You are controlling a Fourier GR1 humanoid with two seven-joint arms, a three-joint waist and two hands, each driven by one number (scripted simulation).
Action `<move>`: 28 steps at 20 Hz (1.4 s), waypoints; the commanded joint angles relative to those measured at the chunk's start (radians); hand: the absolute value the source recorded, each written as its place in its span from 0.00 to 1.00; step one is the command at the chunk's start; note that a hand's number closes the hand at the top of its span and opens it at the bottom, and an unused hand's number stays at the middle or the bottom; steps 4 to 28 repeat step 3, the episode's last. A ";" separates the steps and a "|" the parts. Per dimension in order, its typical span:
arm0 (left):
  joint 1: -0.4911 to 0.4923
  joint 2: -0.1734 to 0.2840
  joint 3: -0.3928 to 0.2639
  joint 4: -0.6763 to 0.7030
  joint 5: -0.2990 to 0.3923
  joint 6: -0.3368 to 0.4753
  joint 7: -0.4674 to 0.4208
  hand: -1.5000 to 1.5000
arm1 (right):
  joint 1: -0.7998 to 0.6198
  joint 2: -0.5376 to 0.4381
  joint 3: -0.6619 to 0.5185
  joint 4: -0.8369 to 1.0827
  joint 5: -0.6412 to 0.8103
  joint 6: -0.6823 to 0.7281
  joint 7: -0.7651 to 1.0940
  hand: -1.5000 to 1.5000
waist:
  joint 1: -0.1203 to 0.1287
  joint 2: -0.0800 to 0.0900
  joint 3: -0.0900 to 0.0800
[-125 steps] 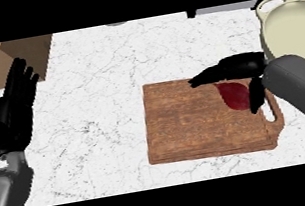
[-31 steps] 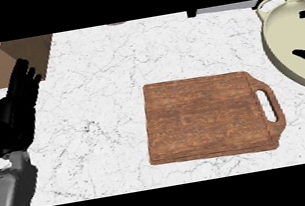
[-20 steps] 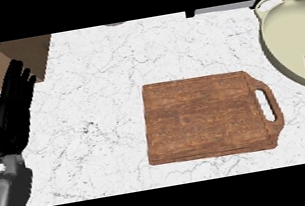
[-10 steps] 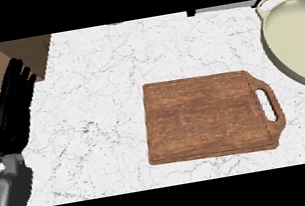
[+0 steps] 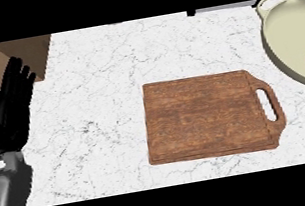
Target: Pick the pear from the cutting board and place it in the pot
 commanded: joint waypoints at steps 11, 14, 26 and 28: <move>0.024 -0.012 -0.005 0.002 0.011 -0.015 -0.008 0.50 | 0.019 -0.040 -0.012 0.003 -0.006 0.107 -0.045 0.00 | 0.011 0.000 0.001; 0.024 -0.012 -0.005 0.002 0.011 -0.015 -0.008 0.50 | 0.019 -0.040 -0.012 0.003 -0.006 0.107 -0.045 0.00 | 0.011 0.000 0.001; 0.024 -0.012 -0.005 0.002 0.011 -0.015 -0.008 0.50 | 0.019 -0.040 -0.012 0.003 -0.006 0.107 -0.045 0.00 | 0.011 0.000 0.001; 0.024 -0.012 -0.005 0.002 0.011 -0.015 -0.008 0.50 | 0.019 -0.040 -0.012 0.003 -0.006 0.107 -0.045 0.00 | 0.011 0.000 0.001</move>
